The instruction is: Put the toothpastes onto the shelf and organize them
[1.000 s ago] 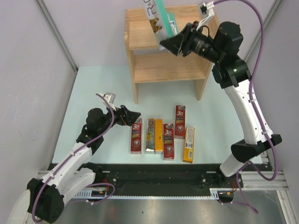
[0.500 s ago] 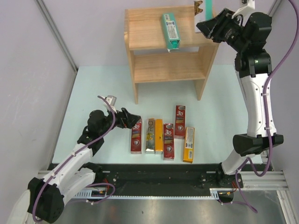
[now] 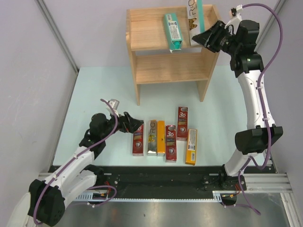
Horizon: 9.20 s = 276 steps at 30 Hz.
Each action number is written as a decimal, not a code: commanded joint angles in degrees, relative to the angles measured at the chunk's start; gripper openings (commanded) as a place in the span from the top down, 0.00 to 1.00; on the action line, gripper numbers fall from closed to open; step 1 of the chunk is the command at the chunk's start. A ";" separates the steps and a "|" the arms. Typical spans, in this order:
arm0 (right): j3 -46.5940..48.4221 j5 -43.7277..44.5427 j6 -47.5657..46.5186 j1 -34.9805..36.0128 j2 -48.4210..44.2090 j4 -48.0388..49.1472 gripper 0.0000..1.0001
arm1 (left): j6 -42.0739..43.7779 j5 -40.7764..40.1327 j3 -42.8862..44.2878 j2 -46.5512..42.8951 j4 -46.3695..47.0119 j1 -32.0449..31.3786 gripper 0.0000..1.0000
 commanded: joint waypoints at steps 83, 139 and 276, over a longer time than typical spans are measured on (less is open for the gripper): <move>-33.62 21.98 -6.94 11.44 -24.82 5.49 0.00 | 3.27 -17.10 10.27 10.30 -15.03 -6.59 0.00; -52.44 7.31 4.21 26.84 -21.31 23.14 0.00 | -2.18 -33.25 25.23 29.40 -25.96 -13.29 0.50; -48.76 -2.44 41.48 18.59 6.99 72.11 0.76 | -5.35 -28.74 10.47 -0.15 -15.22 -0.19 0.00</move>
